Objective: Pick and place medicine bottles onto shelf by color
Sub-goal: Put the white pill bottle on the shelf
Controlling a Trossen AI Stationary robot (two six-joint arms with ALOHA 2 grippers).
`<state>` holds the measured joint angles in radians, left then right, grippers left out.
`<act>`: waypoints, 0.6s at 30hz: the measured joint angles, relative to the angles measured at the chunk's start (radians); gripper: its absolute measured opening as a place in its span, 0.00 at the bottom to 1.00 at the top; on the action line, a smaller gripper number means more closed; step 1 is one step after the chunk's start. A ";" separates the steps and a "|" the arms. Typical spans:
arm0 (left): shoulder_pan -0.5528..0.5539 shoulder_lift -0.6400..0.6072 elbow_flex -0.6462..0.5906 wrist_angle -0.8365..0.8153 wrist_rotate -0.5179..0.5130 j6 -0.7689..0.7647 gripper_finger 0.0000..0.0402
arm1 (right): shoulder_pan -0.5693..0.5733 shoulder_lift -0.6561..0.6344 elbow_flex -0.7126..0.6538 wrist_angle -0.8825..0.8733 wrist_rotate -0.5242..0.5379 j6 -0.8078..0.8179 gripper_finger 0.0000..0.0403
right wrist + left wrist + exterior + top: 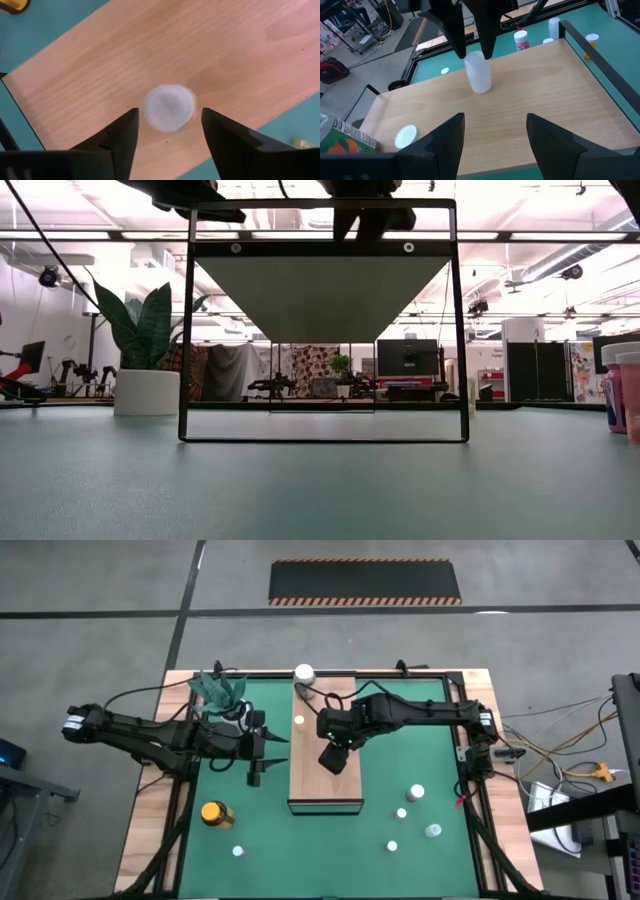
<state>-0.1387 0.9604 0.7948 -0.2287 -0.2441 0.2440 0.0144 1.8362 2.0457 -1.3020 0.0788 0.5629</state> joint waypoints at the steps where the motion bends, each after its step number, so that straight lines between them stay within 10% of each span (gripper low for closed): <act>1: 0.000 0.000 0.000 0.000 0.000 0.000 0.49 | 0.000 -0.001 0.000 -0.001 0.000 0.000 0.53; 9: 0.000 0.000 0.000 -0.027 0.000 0.004 0.49 | 0.001 -0.074 0.008 -0.087 0.022 0.017 0.50; 18: 0.000 0.000 0.000 -0.044 0.000 0.000 0.49 | 0.011 -0.088 -0.096 -0.077 0.183 0.010 0.18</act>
<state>-0.1388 0.9604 0.7944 -0.2726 -0.2440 0.2438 0.0257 1.7485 1.9493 -1.3792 0.2620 0.5724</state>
